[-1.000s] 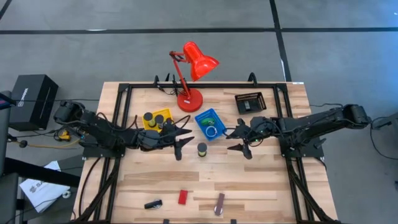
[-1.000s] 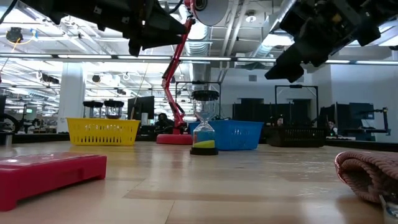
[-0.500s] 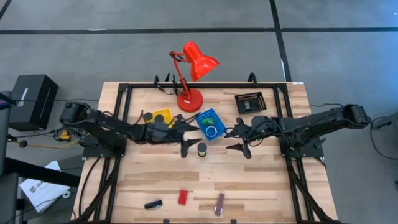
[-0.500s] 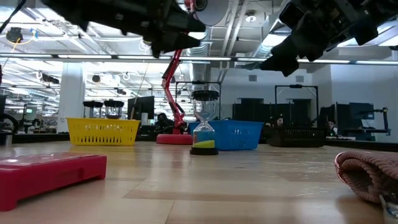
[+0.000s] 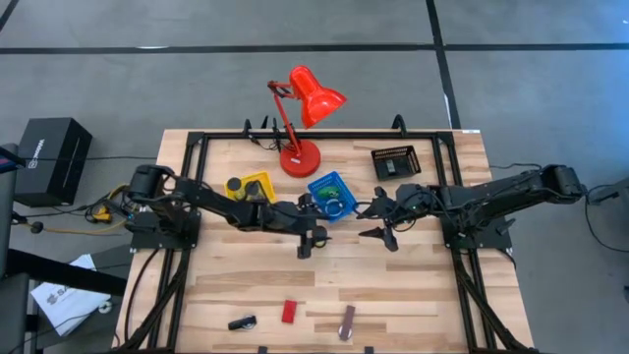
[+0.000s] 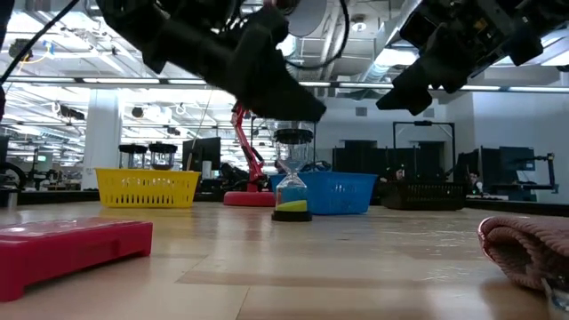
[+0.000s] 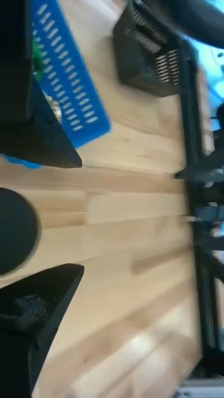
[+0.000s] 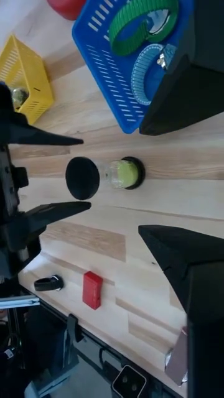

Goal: Pick & Place Office items
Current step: Put the light green hourglass into the yellow bin

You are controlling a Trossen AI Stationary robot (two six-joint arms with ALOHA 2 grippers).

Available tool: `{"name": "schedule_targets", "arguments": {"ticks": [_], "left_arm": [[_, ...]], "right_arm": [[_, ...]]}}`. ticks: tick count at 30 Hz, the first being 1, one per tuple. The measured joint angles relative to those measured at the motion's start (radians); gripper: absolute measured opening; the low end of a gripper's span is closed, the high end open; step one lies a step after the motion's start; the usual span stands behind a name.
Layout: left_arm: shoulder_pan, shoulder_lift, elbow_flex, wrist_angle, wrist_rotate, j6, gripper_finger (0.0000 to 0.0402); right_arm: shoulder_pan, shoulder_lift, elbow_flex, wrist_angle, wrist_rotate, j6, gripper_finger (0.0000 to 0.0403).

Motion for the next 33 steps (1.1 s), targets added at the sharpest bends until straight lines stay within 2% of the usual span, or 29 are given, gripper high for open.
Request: {"name": "schedule_targets", "arguments": {"ticks": [8,14,19,22,33], "left_arm": [[-0.001,0.012,0.001,-0.025,-0.006,-0.05,0.0315],[-0.005,0.012,-0.016,-0.04,0.022,-0.117,0.0332],[-0.003,0.012,-0.028,-0.042,0.005,-0.119,0.0331],[-0.003,0.012,-0.028,-0.042,0.035,-0.126,0.0326],[0.009,0.011,-0.028,-0.101,0.053,-0.137,0.0292]], "right_arm": [[0.0,0.0,0.0,-0.011,0.0,0.003,0.024],[0.0,0.0,0.0,-0.013,0.0,0.006,0.024],[0.0,0.0,0.0,-0.013,0.0,0.011,0.024],[0.0,0.0,0.0,-0.013,0.0,0.011,0.024],[0.0,0.0,0.0,-0.013,0.0,0.011,0.024]]}}
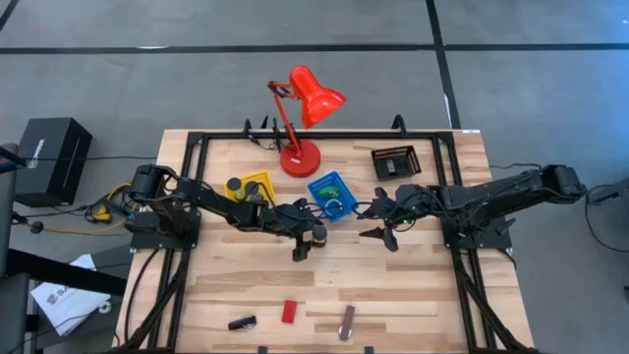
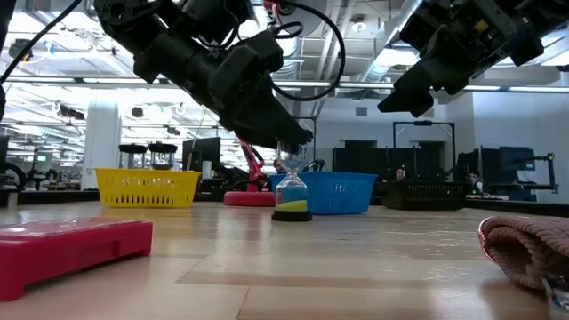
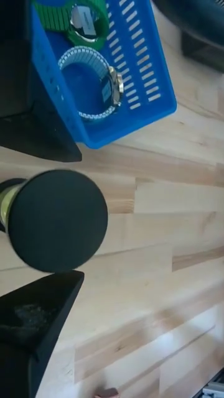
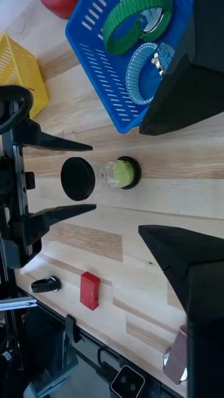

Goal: Pick & Place Office items
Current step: Put the light green hourglass into the yellow bin

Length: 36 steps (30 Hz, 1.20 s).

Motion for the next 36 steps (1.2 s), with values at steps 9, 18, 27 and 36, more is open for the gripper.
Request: {"name": "schedule_targets", "arguments": {"ticks": [9,18,27,36], "left_arm": [[0.002,0.0,0.0,0.002,0.005,0.0,0.0273],[0.012,0.0,0.0,0.002,0.014,-0.064,0.0222],[0.014,-0.005,0.0,-0.004,0.015,-0.07,0.0221],[0.037,-0.119,0.0,-0.067,-0.047,-0.074,0.0214]], "right_arm": [[0.0,0.0,0.0,0.0,0.0,0.0,0.024],[0.0,0.0,0.0,0.0,0.0,0.0,0.024],[0.0,0.0,0.0,0.0,0.0,0.0,0.024],[0.001,0.0,0.0,0.0,0.0,0.0,0.024]]}}
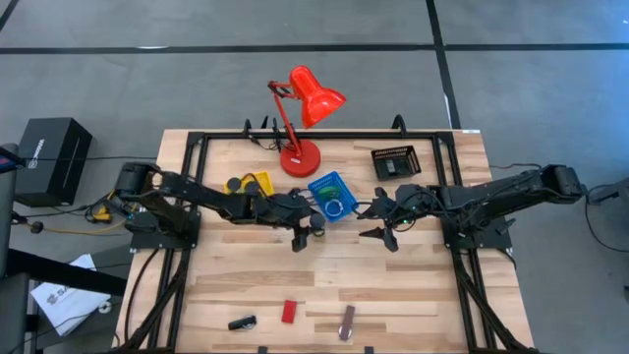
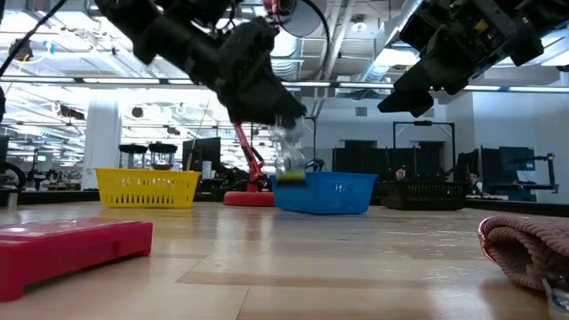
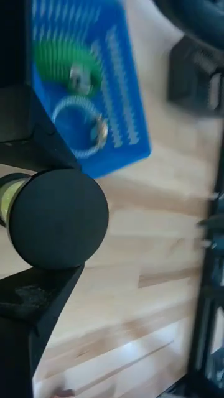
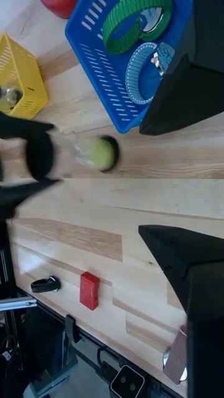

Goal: Pick & Place Office items
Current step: Put the light green hourglass into the yellow bin

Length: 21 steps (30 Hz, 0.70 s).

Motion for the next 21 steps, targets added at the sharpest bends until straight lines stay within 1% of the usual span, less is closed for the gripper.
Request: {"name": "schedule_targets", "arguments": {"ticks": [5,9,13,19,21], "left_arm": [[0.025,-0.147,0.0,-0.152,-0.065,0.005,0.0215],[0.039,-0.275,0.0,-0.273,-0.165,0.005,0.0209],[0.052,-0.388,0.0,-0.373,-0.252,0.006,0.0216],[0.052,-0.493,0.0,-0.559,-0.447,-0.007,0.0208],[0.059,-0.507,-0.011,-0.573,-0.494,-0.045,0.021]], "right_arm": [[0.0,0.0,0.0,0.0,0.0,0.01,0.024],[0.0,0.0,0.0,0.0,0.0,0.011,0.024],[0.0,0.0,0.0,0.0,0.0,0.01,0.024],[0.0,0.0,0.0,0.0,0.0,0.01,0.024],[0.0,0.0,0.0,0.0,0.0,0.01,0.024]]}}
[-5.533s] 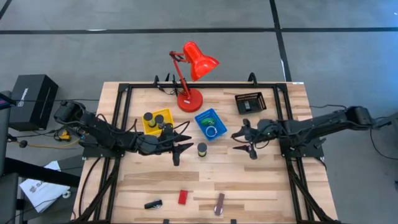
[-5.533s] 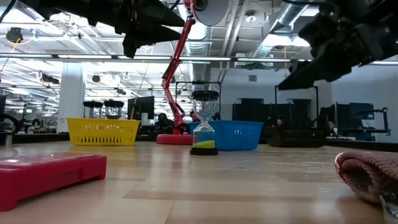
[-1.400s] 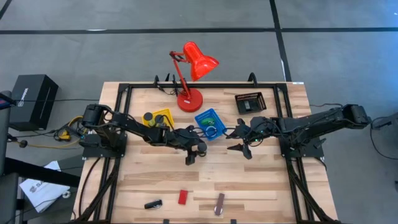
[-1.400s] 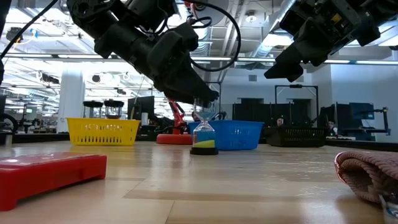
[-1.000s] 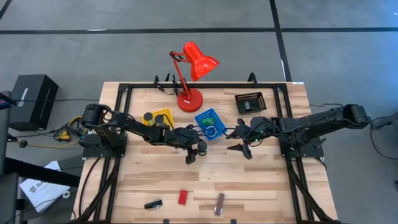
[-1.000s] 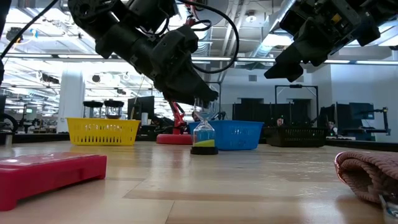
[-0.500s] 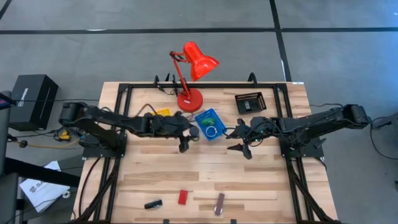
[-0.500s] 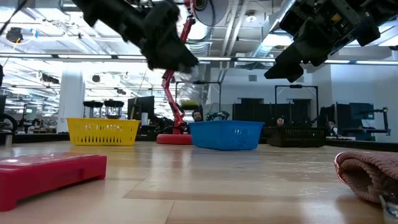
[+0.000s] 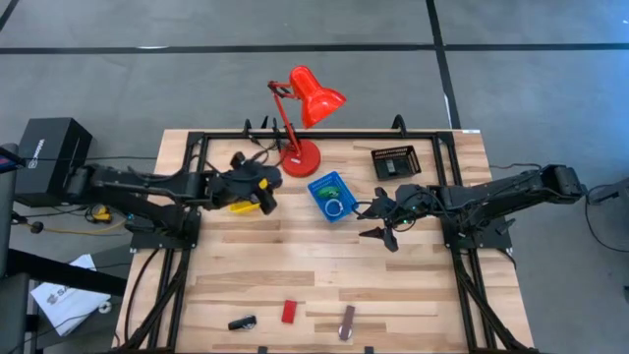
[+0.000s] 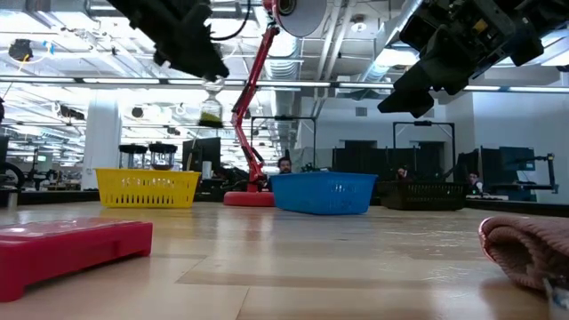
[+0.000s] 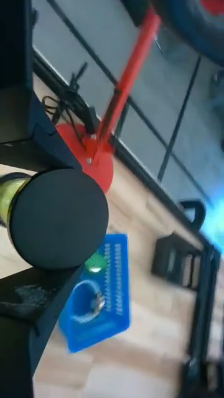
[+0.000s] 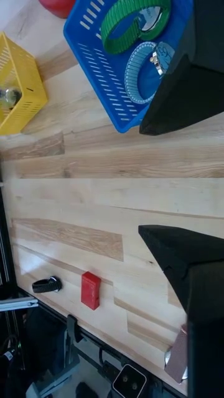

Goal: Pick & Place Office items
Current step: Put the light green hourglass into the yellow bin

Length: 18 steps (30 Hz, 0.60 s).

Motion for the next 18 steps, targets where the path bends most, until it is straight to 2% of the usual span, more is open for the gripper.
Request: {"name": "schedule_targets", "arguments": {"ticks": [6,10,14,18], "left_arm": [[0.049,-0.007,-0.11,0.008,-0.084,-0.163,0.0211],[0.107,0.003,-0.185,0.038,-0.095,-0.239,0.0206],[0.161,0.002,-0.219,0.066,-0.052,-0.249,0.0217],[0.212,0.002,-0.237,0.082,0.019,-0.295,0.0211]], "right_arm": [[0.0,0.0,0.0,0.0,0.0,0.0,0.024],[0.0,0.0,0.0,0.0,0.0,0.0,0.024],[0.0,0.0,0.0,0.0,0.0,-0.001,0.024],[0.0,0.0,0.0,0.0,0.0,-0.003,0.024]]}}
